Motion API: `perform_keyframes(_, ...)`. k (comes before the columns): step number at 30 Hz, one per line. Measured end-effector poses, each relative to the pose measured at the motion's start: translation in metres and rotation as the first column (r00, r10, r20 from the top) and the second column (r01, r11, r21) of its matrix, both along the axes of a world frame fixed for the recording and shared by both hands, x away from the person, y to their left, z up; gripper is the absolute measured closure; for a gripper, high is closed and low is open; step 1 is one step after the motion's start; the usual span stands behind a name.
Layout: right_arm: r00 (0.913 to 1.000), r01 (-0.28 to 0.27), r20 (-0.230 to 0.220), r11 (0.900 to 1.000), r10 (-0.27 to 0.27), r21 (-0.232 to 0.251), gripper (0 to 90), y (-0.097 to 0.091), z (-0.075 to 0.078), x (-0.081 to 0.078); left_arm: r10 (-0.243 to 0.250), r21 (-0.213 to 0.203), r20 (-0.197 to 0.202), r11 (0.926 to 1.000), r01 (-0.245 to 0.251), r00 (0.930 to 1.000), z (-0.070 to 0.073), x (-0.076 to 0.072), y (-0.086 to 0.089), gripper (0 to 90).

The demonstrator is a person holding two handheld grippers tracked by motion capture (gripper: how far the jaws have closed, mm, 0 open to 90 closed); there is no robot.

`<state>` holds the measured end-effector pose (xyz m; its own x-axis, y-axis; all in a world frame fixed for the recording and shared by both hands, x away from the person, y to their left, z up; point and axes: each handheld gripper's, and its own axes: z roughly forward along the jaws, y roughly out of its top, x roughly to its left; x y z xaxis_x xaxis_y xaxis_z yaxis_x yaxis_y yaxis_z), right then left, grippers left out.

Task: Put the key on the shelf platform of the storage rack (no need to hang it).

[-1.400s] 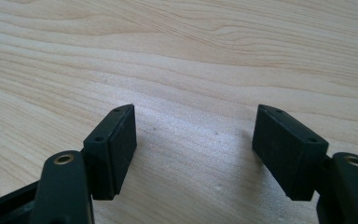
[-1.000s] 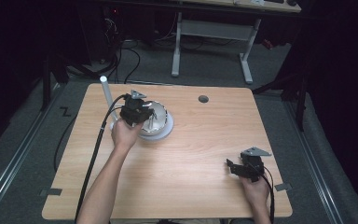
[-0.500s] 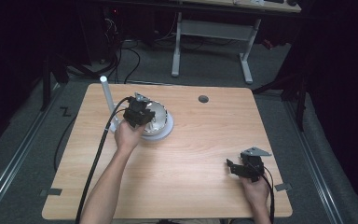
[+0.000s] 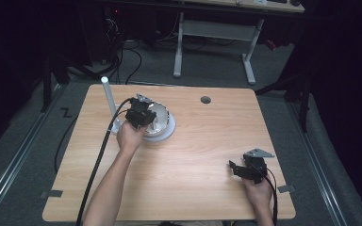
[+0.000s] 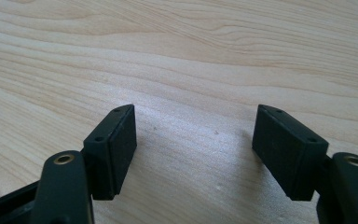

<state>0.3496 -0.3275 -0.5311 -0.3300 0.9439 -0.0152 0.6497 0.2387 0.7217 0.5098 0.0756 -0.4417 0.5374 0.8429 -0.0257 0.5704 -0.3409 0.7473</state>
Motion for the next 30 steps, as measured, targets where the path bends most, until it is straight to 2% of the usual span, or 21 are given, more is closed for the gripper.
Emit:
perform_keyframes(5,1.0000,0.000,0.000,1.0000,0.000,-0.001,31.0,0.0000,0.0000,0.0000,0.015,-0.022,-0.007,0.9996,-0.015,0.9999,-0.0009,0.0027,0.0011,73.6)
perform_keyframes(11,1.0000,0.000,0.000,1.0000,0.000,0.000,31.0,0.0001,0.0000,0.0000,0.026,-0.019,-0.007,0.9995,-0.026,0.9996,-0.0027,0.0041,0.0004,72.3)
perform_keyframes(15,1.0000,0.001,0.000,1.0000,-0.001,-0.001,31.0,0.0000,0.0000,0.0000,0.024,-0.060,-0.014,0.9979,-0.025,0.9996,-0.0016,0.0044,0.0006,69.8)
perform_keyframes(20,1.0000,0.001,0.000,1.0000,-0.001,-0.001,31.0,0.0000,0.0000,0.0000,0.018,-0.059,-0.012,0.9981,-0.019,0.9998,-0.0013,0.0039,0.0002,66.8)
perform_keyframes(25,1.0000,0.001,0.000,1.0000,-0.001,-0.001,31.0,0.0000,0.0000,0.0000,0.010,-0.079,-0.037,0.9968,-0.013,0.9993,-0.0010,0.0040,0.0008,56.9)
perform_keyframes(30,1.0000,0.000,0.000,1.0000,0.000,0.000,31.0,0.0000,0.0000,0.0000,0.001,-0.063,-0.026,0.9980,-0.003,0.9997,0.0028,0.0000,0.0004,52.4)
